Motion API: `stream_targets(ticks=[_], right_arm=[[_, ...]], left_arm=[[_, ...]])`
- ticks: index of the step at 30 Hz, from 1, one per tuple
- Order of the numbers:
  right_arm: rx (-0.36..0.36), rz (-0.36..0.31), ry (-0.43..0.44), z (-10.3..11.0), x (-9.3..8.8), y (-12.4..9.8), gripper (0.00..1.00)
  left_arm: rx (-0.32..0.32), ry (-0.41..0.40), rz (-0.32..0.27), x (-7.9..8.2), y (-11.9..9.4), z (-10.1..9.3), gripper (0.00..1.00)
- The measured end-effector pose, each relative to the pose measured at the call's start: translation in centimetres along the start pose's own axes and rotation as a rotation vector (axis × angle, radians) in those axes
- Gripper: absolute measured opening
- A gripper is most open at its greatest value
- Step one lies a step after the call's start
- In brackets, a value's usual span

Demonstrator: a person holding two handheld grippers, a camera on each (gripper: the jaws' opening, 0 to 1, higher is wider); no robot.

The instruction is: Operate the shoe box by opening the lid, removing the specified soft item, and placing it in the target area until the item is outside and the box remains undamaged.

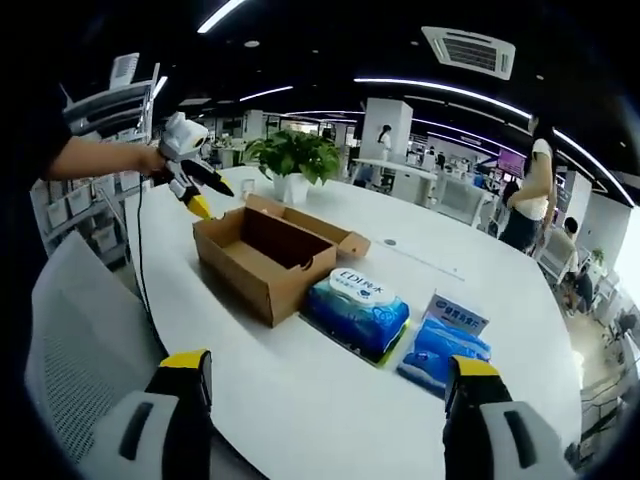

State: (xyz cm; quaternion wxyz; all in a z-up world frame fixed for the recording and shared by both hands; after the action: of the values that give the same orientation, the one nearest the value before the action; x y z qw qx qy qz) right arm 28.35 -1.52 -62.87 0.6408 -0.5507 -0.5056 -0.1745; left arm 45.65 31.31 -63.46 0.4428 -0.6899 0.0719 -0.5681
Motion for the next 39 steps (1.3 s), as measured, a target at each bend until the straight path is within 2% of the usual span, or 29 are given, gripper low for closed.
stream_targets(ticks=[10,17,20,26,33,39], right_arm=[[-0.005,0.004,0.002,0.4,-0.3,-0.3,0.97],[0.001,0.01,0.007,0.7,-0.6,-0.1,0.97],[0.001,0.014,0.004,0.8,-0.6,-0.1,0.97],[0.004,0.019,0.007,1.0,-0.8,0.1,0.97],[0.001,0.02,0.022,1.1,-1.0,0.1,0.97],[-0.002,0.027,0.031,1.2,-1.4,0.0,0.96]], left_arm=[[-0.082,0.091,0.13,-0.4,2.4,1.2,0.71],[-0.179,0.241,0.279,-1.7,3.5,1.3,0.69],[-0.192,0.3,0.341,-2.4,4.0,1.8,0.68],[-0.258,0.368,0.437,-3.1,5.2,2.1,0.67],[-0.332,0.457,0.527,-3.8,6.0,1.7,0.67],[-0.36,0.505,0.588,-4.8,6.5,1.4,0.66]])
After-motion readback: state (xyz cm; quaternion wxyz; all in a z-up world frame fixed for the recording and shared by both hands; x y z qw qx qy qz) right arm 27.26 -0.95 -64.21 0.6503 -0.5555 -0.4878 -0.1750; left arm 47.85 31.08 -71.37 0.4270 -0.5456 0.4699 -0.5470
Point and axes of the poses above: the point that each gripper's makers call its tool centre point, and the gripper's own axes: y roughly forward along the fingers, z roughly to its left, x roughly out of its top, the point moved 3 cm from there along -y, roughly backward along the fingers, and after that the axes turned 3 degrees about -x, right-handed, at the moved point
